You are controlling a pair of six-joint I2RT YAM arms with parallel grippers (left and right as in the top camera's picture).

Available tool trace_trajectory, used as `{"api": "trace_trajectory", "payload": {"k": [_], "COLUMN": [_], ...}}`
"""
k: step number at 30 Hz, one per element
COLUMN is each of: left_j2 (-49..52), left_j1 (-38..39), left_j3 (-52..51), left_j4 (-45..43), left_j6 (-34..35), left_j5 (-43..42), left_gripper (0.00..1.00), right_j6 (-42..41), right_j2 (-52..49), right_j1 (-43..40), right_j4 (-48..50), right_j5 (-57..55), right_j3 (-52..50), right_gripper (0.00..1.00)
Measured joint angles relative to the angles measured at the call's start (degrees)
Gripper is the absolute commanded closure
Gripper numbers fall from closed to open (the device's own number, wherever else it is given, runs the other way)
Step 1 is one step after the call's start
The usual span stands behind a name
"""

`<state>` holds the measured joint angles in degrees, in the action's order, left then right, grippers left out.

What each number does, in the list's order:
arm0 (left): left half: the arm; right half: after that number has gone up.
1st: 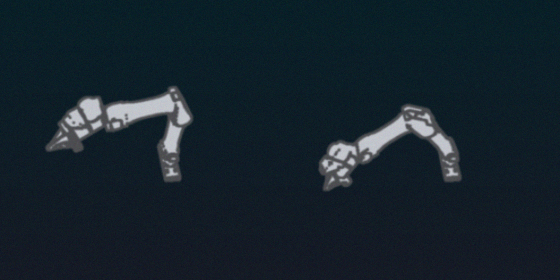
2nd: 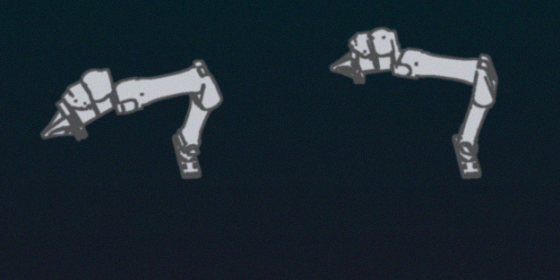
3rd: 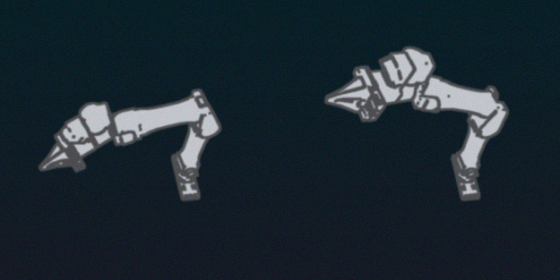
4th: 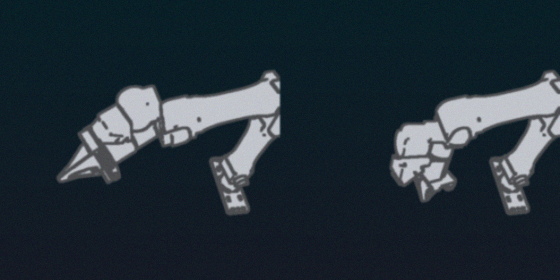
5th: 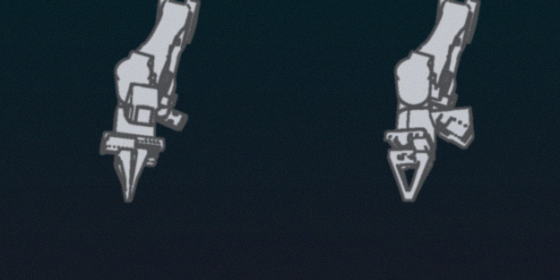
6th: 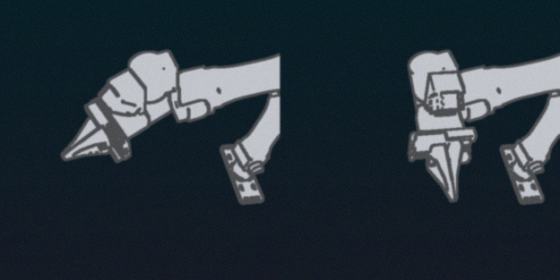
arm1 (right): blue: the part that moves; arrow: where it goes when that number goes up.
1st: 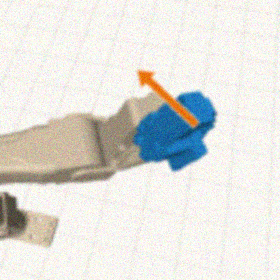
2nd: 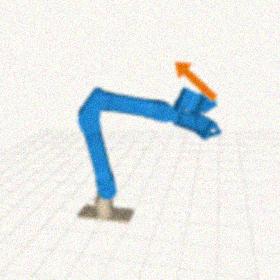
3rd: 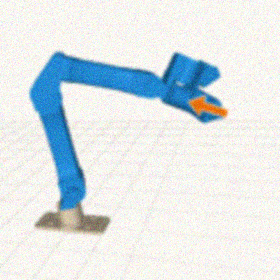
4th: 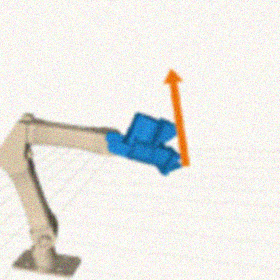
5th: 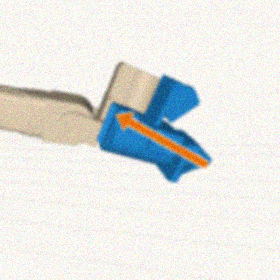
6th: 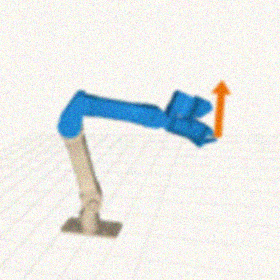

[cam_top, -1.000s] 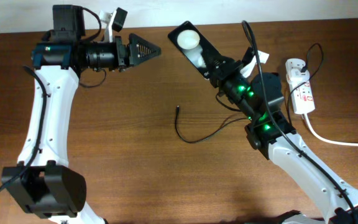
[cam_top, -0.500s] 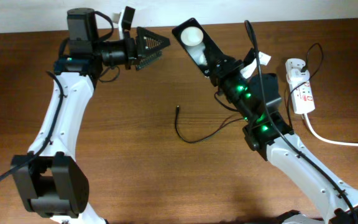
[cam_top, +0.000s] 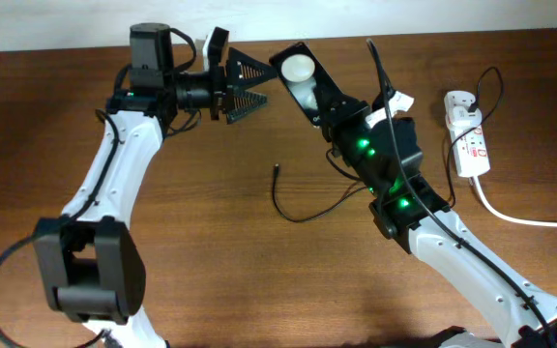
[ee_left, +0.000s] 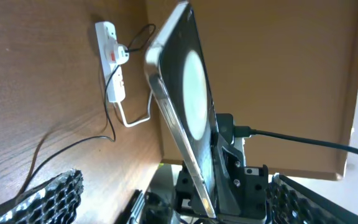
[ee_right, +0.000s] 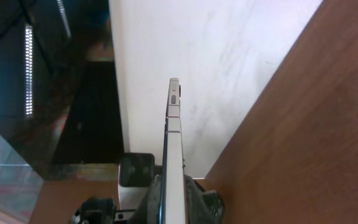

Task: Plug charger to phone and switch on socket
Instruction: 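Bring the left gripper to the phone's top and grip it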

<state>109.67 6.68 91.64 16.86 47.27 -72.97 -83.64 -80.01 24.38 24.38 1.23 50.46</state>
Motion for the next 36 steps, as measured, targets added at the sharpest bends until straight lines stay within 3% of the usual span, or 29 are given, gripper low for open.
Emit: {"api": "trace_trajectory", "payload": {"k": [6, 11, 20, 24, 36], "left_j2": [1.8, 3.0, 3.1, 3.1, 3.1], "left_j1": [0.2, 3.3, 5.1, 5.0, 7.2], "left_j3": [-0.1, -0.6, -0.6, -0.6, -0.6], "left_j4": [-6.8, -21.5, -21.9, -22.0, -23.1], "left_j6": [5.5, 15.5, 21.0, 23.9, 27.2], "left_j5": [-1.9, -1.0, 3.2, 6.8, 13.6], "left_gripper": [0.01, 0.05, 0.16, 0.32, 0.57], "right_j6": [-0.1, -5.6, -8.0, -8.6, -9.9], "right_j2": [-0.6, -3.8, -4.1, -4.1, -4.2], "right_j1": [0.0, 0.2, 0.3, 0.4, 3.1], "right_j4": [0.3, 1.2, 4.8, 4.8, 4.0], "right_j5": [-0.4, -1.3, -1.4, -1.4, -4.3], "right_j3": [0.0, 0.0, 0.0, 0.0, 0.0], "right_gripper": [0.96, 0.96, 0.96, 0.96, 0.96]}}
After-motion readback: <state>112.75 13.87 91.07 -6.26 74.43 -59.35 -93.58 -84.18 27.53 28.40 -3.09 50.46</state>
